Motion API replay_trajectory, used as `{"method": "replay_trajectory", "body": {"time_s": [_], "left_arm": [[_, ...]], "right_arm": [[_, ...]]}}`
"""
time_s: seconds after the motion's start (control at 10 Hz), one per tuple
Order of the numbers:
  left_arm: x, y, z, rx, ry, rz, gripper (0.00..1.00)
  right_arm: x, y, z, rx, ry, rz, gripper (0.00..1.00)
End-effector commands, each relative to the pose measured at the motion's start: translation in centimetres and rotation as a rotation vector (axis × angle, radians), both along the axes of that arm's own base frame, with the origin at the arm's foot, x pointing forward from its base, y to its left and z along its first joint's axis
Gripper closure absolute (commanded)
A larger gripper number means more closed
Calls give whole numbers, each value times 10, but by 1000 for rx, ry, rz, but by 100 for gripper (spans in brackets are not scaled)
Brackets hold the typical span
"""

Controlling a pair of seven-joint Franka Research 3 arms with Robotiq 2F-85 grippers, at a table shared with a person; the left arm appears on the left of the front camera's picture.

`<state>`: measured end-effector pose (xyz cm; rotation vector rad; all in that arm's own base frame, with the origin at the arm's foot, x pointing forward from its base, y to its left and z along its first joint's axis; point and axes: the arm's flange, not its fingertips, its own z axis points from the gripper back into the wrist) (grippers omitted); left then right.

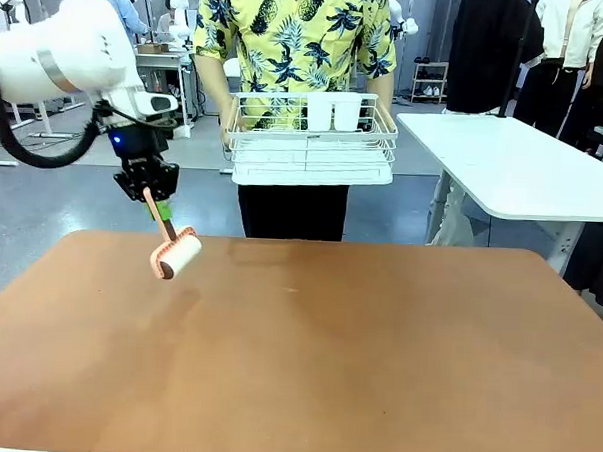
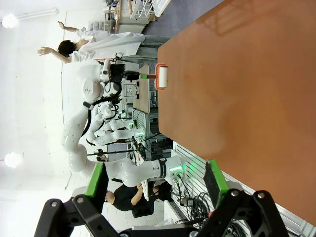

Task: Clean the table.
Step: Clean the table with the Lint Roller when the human lifts the Dish drying rack.

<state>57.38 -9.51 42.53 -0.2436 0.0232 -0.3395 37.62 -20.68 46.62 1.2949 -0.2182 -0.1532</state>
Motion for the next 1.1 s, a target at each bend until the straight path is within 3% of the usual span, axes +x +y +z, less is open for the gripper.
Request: {"method": "replay_trajectory", "body": {"time_s": [0.0, 0.2, 0.6, 0.7, 1.0], "left_arm": [[-28, 17, 16, 6, -49, -7, 79], [-54, 29, 46, 72, -94, 11, 79], [-112, 67, 108, 262, -158, 158, 79], [-122, 78, 117, 297, -141, 106, 79], [-130, 107, 125, 251, -146, 120, 79]], "right_arm": [[-2, 1, 3, 8, -13, 3, 0], [-2, 1, 3, 8, -13, 3, 0], [-2, 1, 3, 8, -13, 3, 0], [-2, 1, 3, 8, -13, 3, 0], [-2, 1, 3, 8, -13, 3, 0]]}}
